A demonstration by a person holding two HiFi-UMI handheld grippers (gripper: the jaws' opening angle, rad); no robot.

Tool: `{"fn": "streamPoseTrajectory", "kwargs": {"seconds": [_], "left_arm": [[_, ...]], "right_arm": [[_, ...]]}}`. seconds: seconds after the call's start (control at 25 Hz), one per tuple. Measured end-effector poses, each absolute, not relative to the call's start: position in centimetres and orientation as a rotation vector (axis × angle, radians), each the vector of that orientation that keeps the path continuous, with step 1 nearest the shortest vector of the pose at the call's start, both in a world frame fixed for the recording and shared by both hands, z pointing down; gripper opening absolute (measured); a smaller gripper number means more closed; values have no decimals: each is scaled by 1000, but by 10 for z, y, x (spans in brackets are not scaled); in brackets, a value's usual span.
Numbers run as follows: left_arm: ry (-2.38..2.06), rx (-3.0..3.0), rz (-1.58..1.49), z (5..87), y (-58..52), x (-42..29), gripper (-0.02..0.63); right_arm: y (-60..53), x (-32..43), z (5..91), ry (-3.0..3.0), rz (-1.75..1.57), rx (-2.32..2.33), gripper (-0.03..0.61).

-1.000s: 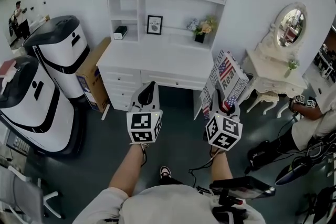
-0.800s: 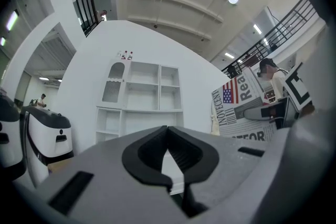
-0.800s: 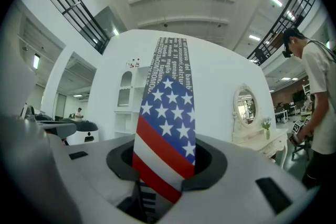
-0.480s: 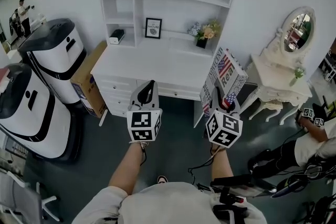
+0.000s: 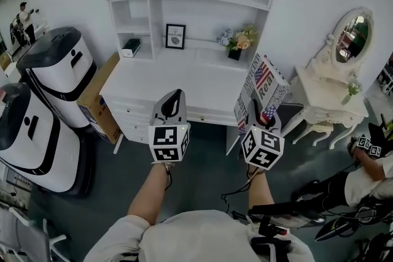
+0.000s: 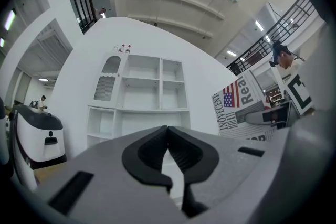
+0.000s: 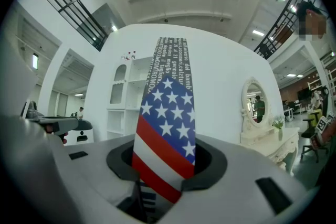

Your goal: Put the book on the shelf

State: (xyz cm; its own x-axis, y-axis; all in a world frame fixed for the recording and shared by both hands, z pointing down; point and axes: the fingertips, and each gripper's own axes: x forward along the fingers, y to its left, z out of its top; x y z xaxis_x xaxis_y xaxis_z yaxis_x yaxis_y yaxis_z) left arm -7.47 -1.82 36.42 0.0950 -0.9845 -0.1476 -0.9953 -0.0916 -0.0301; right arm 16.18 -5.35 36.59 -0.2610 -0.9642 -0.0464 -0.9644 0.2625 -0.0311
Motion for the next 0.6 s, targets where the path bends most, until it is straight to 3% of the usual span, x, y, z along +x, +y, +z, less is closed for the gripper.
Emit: {"fn": "streamPoseTrajectory", "kwargs": {"seconds": [0.6], "left_arm": [[2067,-2231,115,375,-75,-86,8]], "right_arm": [[-108,152,382,2475,-42,-1915,175]]}}
